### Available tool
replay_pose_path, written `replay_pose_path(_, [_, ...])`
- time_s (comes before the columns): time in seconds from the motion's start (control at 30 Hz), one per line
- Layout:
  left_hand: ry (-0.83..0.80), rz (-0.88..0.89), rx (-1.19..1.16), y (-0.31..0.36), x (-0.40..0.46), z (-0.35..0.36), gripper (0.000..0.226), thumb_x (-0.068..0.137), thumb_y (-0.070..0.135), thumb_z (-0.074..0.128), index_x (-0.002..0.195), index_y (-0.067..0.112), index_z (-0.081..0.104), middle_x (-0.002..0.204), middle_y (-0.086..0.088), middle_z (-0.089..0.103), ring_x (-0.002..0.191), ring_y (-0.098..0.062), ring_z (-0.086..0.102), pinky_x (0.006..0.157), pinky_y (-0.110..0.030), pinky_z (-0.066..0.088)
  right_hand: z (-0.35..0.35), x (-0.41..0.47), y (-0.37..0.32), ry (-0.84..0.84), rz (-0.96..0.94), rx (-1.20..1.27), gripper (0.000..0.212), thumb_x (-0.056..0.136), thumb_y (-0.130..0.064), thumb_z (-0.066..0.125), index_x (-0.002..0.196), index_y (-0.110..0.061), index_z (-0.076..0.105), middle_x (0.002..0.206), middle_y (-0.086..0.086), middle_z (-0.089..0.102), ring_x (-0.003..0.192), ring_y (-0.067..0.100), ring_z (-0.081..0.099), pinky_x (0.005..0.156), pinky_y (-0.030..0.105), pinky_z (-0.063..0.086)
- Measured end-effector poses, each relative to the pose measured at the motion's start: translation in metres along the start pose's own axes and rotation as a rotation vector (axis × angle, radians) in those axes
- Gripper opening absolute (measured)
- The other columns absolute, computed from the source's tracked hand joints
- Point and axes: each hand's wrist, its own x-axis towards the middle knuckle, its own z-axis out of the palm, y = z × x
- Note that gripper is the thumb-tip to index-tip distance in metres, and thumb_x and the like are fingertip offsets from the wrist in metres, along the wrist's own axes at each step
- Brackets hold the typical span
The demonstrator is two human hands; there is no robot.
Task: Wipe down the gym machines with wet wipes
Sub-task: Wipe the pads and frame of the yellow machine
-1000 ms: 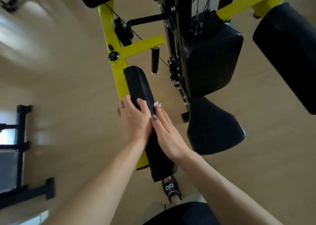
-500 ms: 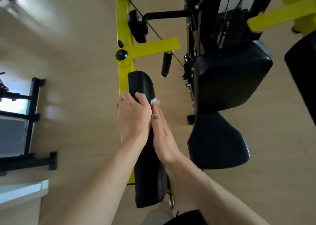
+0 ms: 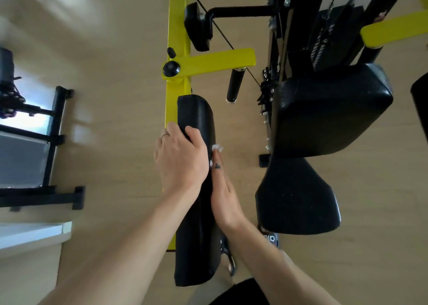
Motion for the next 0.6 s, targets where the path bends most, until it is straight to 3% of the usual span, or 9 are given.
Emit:
replay_pose_path(0.17, [-0.015,-0.018,-0.010,-0.001,0.004,0.002,0.026,0.103,0.027,0.037,0.100,0.005,0.050,0.104,-0.020,0.064,0.104,-0.041,0.057,0.086,-0.048,0.042,0.002,0.023,-0.024,-0.010,-0.132,0.033,0.055,0.110,-0.045,0.018,0.163,-0.032,0.015,0.169,-0.020,0.013,0.151,-0.010,0.007,0.127,0.025,0.007])
replay_pose_path(0.27, [-0.007,-0.013,-0.007,0.000,0.002,0.002,0.022,0.103,0.029,0.034,0.095,0.012,0.044,0.102,-0.017,0.063,0.103,-0.040,0.056,0.086,-0.048,0.042,0.001,0.087,-0.038,0.036,-0.104,-0.001,0.058,0.108,-0.044,0.019,0.162,-0.024,0.027,0.164,-0.009,0.032,0.151,0.000,0.023,0.121,0.016,0.016])
replay_pose_path(0.37, [-0.004,-0.007,-0.005,-0.001,0.001,0.003,0.020,0.103,0.030,0.032,0.093,0.015,0.039,0.102,-0.016,0.062,0.102,-0.039,0.055,0.086,-0.048,0.042,-0.004,0.124,-0.036,0.053,0.101,0.069,0.059,0.103,-0.055,0.026,0.150,-0.026,0.047,0.146,-0.005,0.055,0.137,0.011,0.047,0.118,0.031,0.032])
replay_pose_path(0.47, [-0.007,0.001,-0.005,-0.002,0.002,0.003,0.021,0.103,0.031,0.029,0.094,0.014,0.040,0.102,-0.016,0.062,0.102,-0.039,0.054,0.087,-0.049,0.043,-0.012,0.119,-0.017,0.044,0.275,0.127,0.052,0.108,-0.048,0.026,0.123,-0.018,0.066,0.109,-0.001,0.072,0.102,0.011,0.064,0.092,0.030,0.048])
replay_pose_path(0.6, [-0.002,0.022,0.011,-0.002,0.002,0.003,0.034,0.100,0.034,0.024,0.099,0.009,0.047,0.104,-0.017,0.063,0.102,-0.040,0.055,0.087,-0.050,0.044,-0.009,0.080,0.020,0.035,0.460,0.288,0.062,0.107,-0.048,0.024,0.126,-0.006,0.066,0.116,0.015,0.074,0.113,0.027,0.068,0.105,0.040,0.049])
